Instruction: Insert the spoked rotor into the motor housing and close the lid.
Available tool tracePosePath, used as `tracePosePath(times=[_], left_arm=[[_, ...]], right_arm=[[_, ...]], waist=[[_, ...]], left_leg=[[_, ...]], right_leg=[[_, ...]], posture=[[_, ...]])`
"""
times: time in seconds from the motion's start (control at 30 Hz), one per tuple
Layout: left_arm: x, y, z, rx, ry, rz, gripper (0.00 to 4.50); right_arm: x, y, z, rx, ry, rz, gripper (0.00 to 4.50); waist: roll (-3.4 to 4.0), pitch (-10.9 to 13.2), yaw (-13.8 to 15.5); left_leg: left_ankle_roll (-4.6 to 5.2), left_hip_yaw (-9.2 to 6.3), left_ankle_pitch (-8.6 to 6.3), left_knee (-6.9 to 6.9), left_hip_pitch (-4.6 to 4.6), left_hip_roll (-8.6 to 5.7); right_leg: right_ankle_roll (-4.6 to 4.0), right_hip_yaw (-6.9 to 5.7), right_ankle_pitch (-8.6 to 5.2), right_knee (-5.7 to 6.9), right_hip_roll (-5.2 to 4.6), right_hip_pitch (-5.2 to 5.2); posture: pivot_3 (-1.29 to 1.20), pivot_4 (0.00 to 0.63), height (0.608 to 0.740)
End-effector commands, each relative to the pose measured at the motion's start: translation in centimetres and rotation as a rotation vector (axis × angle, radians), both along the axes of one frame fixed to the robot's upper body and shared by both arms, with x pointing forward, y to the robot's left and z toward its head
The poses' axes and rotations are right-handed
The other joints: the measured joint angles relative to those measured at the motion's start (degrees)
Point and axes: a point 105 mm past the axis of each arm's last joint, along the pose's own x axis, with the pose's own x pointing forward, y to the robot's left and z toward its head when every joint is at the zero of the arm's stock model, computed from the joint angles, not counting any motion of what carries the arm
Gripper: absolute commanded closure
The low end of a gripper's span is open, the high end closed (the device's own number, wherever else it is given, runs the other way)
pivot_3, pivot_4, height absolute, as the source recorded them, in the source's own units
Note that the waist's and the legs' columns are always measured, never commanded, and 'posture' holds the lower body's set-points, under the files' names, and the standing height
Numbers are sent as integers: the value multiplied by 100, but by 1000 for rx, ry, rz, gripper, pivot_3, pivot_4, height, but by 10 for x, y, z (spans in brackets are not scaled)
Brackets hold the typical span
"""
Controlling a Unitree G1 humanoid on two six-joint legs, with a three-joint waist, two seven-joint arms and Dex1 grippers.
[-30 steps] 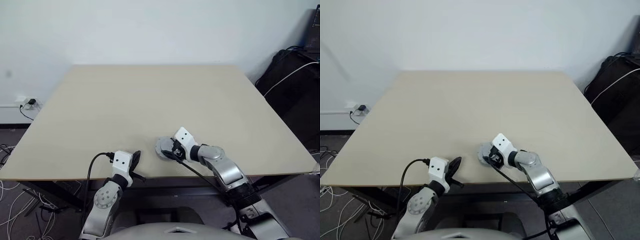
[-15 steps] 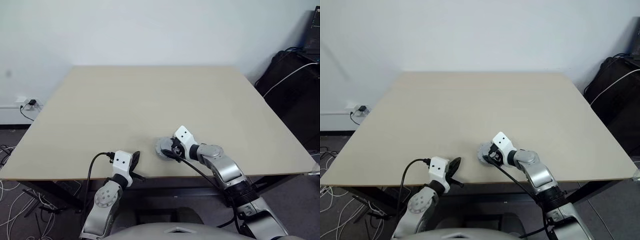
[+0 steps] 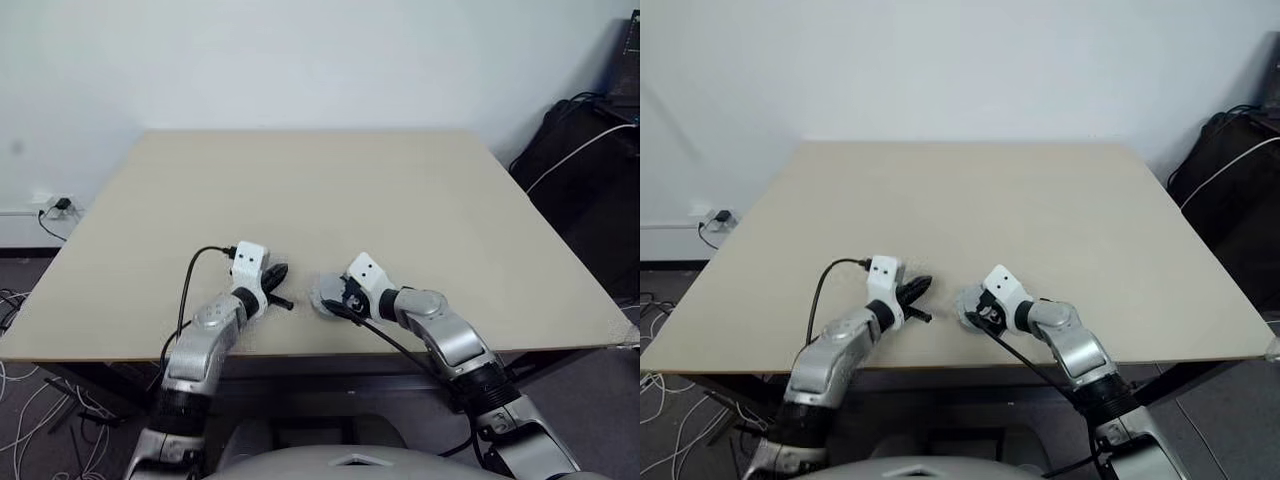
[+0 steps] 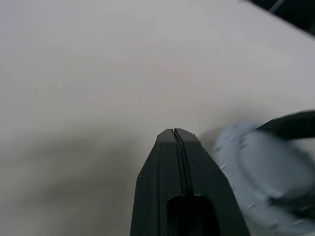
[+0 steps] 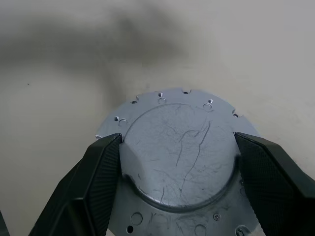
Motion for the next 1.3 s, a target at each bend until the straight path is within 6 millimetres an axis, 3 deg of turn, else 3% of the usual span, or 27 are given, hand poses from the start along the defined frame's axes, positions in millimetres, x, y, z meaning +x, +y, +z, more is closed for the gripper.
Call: tracePosePath(times=[0.03, 0.3, 1.13, 1.23, 1.3], left_arm=[[1, -15, 5, -102, 84, -126, 4500], [3, -31, -4, -83, 187, -239, 4500], [-4, -56, -29, -21, 301, -283, 4500], [-5, -57, -29, -18, 306, -283, 4500], [-5, -56, -29, -17, 306, -284, 4500]], right_arm=[[-4, -4, -9, -32, 21, -3, 1218], [-7, -4, -9, -24, 21, -13, 1218], [-10, -5, -6, -18, 28, -28, 1218], [-10, -11, -6, -16, 32, -64, 180], [-10, -17, -5, -6, 33, -88, 56]], waist=[[0, 0, -14], [-2, 1, -20], [-4, 1, 24], [-9, -2, 33], [-9, -2, 34]], left_leg=[[0, 0, 0, 0, 0, -1], [0, -3, 0, 0, -1, -4], [1, -5, -1, 0, -3, -6], [1, -6, -1, 0, -4, -6], [1, -7, -1, 0, -4, -6]], right_leg=[[0, 0, 0, -1, 0, 0], [-1, 2, 1, -3, 0, 2], [-14, 2, 9, -4, -1, 3], [-14, 2, 9, -5, -1, 3], [-14, 2, 9, -5, -1, 3]], posture=[[0, 0, 740], [0, 0, 740], [0, 0, 740], [0, 0, 740], [0, 0, 740]])
